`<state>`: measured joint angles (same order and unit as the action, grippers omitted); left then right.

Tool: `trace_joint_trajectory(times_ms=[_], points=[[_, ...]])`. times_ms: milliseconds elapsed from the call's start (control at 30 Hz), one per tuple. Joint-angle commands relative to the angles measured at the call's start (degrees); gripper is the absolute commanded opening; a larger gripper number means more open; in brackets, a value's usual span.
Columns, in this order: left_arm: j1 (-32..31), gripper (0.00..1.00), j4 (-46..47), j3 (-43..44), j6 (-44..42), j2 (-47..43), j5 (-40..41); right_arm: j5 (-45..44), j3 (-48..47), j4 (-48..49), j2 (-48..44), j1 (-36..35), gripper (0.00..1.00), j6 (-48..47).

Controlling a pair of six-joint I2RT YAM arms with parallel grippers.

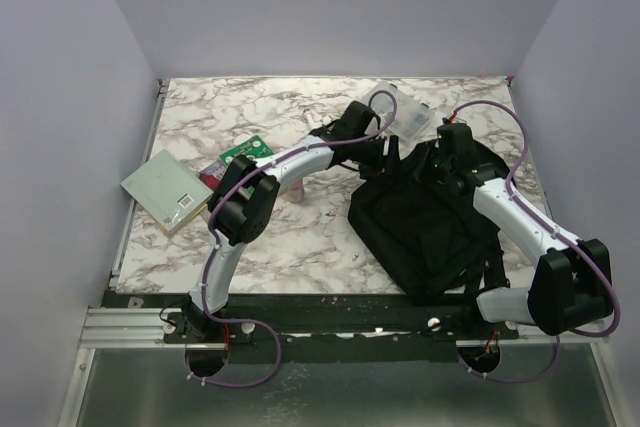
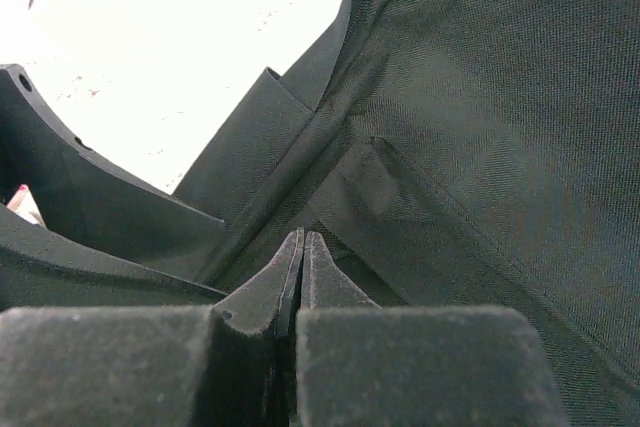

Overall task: Pack the student bag
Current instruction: Unzip the student bag at the center of the board.

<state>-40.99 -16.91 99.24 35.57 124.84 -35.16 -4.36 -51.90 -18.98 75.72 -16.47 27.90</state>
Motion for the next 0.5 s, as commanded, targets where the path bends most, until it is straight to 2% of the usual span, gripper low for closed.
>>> trace_joint_trajectory(times_ms=[0, 133, 467], points=[[-0.7, 0.66, 0.2, 3.3, -0.9, 2.1, -5.1, 2.5, -0.9, 1.2, -0.3, 0.2, 0.01, 1.1], [-1.2, 0.77, -0.1, 2.3, -2.4, 1.7, -3.3, 3.5, -1.2, 1.1, -0.5, 0.2, 0.01, 1.7], [-2.3, 0.89, -1.8, 1.1, -6.0, 1.9, 2.6, 6.9, -2.6, 1.4, -1.0, 0.2, 0.0, 5.2]])
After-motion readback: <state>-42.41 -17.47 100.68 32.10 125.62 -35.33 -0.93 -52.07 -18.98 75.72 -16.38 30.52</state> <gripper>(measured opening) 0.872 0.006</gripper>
